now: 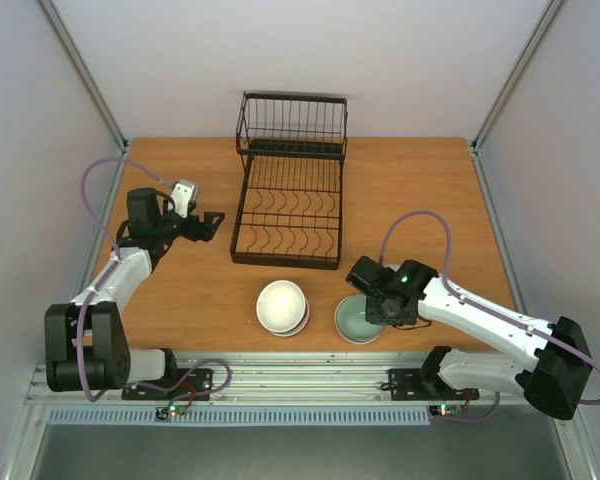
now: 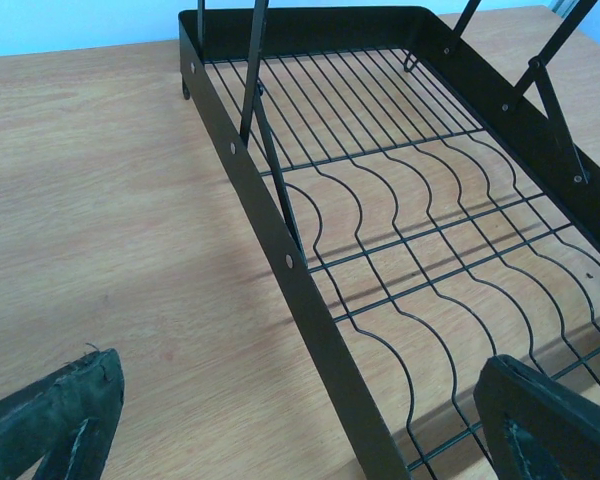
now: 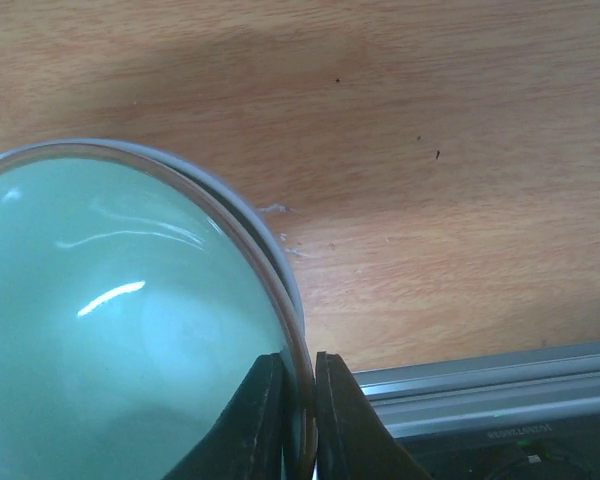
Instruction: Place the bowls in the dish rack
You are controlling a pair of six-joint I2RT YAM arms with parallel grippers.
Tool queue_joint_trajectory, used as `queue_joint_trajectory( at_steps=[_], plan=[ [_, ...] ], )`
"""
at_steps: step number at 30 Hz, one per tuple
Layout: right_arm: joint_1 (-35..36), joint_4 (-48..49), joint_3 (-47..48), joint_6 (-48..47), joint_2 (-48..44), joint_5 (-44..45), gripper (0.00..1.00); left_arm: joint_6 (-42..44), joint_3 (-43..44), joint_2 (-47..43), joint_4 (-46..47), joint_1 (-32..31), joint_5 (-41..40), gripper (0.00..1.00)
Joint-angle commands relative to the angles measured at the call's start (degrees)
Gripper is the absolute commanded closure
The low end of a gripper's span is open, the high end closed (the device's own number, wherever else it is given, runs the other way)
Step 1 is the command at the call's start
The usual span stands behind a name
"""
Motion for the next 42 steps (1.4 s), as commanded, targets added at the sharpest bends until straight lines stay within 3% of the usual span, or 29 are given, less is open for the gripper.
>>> queue_joint_trajectory(
  at_steps=[1,4,11,18,26,31,36,42],
  plan=[
    [0.45,-1.88,0.41,1.76,-1.37,1.23,0.93,0.79,-0.51,0.41,1.67,0.24,0.98,0.04],
    [0.60,-3.40,1.18,2.23,-2.86,2.32,0.98,0.83,-0.59,0.14,1.68,0.26,1.11,0.04],
    [2.01,-7.74,8.70,0.83,-7.15,7.10,0.99,1.56,0.15,-0.77,-1.36,0.26,3.00,0.04],
    [2.05,-3.67,16.58,-6.16,-7.76,9.65,0.99,1.32,1.36,-5.09,-4.29,0.19,9.12,0.05],
    [2.05,6.90,28.15,-17.85,4.46,14.94,0.99,-2.89,11.61,-5.10,-12.12,-2.48,17.50,0.08],
    [1.82,15.04,35.03,-24.82,14.08,14.44,0.99,-4.67,17.41,-4.04,-18.63,-8.55,16.73,0.09],
    [1.45,20.46,40.98,-27.38,21.57,12.77,0.99,-5.51,21.16,-2.14,-23.79,-12.55,15.84,0.19],
    [1.35,23.65,44.64,-29.98,24.59,10.21,0.99,-4.72,18.87,-1.31,-23.04,-14.08,12.76,0.30]
  ],
)
